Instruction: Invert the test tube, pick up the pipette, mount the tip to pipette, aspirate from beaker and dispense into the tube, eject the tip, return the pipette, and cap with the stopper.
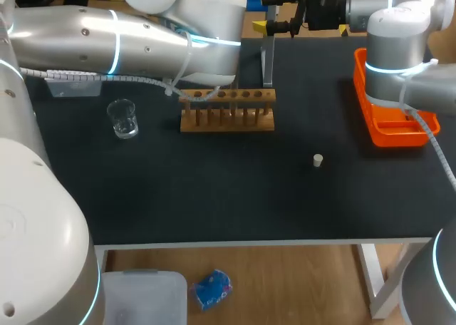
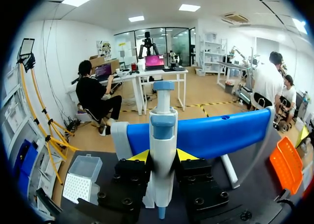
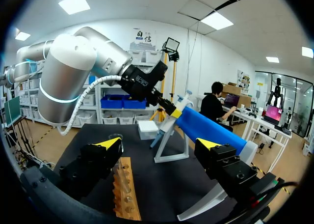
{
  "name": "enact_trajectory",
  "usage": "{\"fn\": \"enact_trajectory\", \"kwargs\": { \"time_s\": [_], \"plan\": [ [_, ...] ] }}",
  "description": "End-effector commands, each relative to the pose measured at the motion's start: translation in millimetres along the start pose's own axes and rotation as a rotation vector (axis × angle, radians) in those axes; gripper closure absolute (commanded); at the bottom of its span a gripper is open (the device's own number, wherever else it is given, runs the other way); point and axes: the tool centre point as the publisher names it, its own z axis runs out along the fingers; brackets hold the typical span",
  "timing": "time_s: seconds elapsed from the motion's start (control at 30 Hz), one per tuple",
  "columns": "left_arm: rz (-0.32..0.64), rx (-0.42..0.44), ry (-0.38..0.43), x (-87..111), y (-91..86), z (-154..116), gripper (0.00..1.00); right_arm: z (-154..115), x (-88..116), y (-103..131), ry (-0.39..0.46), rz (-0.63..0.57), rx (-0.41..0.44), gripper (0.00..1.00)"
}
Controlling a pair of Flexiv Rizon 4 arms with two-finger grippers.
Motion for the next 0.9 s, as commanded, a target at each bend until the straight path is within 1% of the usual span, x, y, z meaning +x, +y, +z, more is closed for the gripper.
{"fn": "enact_trajectory", "kwargs": {
  "time_s": [0.03,0.23,0.57,0.9],
  "plan": [
    [0.004,-0.005,-0.002,-1.3,-3.2,-2.2,1.00,-0.3,-0.3,0.0,0.000,0.000,0.000,0.00],
    [0.007,-0.010,-0.014,-5.0,-6.5,2.1,1.00,-0.3,-0.3,0.0,0.000,0.000,0.000,0.00],
    [0.014,-0.038,-0.026,-5.6,-9.2,11.2,1.00,-0.3,-0.3,0.0,0.000,0.000,0.000,0.00],
    [0.015,-0.057,-0.030,-4.2,-6.3,15.8,1.00,-0.3,-0.3,0.0,0.000,0.000,0.000,0.00]
  ]
}}
